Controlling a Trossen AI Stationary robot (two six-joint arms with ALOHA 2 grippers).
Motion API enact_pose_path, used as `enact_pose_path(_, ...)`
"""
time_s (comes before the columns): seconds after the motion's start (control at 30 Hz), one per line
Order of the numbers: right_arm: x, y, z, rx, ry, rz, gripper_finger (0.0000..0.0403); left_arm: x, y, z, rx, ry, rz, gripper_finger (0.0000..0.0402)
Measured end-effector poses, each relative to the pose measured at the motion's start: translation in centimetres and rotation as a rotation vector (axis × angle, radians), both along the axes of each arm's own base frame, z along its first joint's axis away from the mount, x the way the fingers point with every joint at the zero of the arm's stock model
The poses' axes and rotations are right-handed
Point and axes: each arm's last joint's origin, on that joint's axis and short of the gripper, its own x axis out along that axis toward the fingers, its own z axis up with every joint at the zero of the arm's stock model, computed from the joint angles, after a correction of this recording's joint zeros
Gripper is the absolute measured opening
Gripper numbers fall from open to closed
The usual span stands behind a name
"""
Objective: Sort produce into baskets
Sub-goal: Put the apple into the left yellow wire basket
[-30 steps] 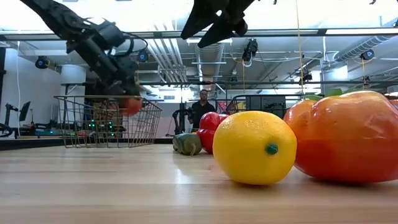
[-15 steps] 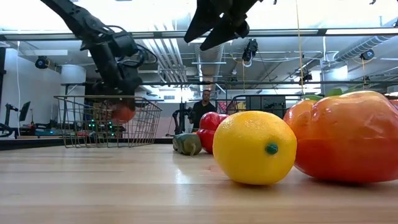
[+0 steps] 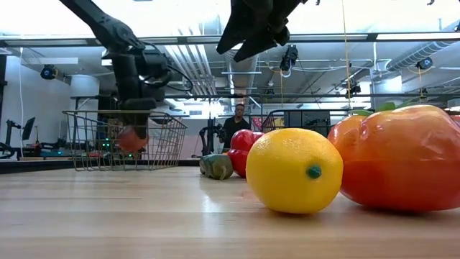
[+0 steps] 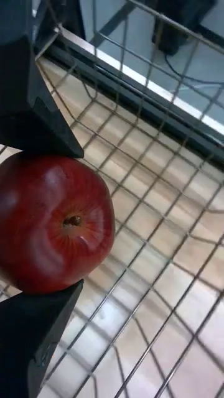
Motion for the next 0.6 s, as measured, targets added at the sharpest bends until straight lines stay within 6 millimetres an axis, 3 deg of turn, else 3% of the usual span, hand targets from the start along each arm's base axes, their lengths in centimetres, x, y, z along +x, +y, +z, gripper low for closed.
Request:
enact_pose_path(0.37,-0.09,-0.02,-0.09,-0.003,0.014,0.000,0.0325,0.03,-0.53,0.63,-0.059,0.059,-0.293,0.0290)
enact_pose_path(0.6,-0.13,-0.02,-0.14,-0.004,0.020,0.000,0.0320,0.14,-0.42,0.67,-0.036,0.065,-0.343,0.0288)
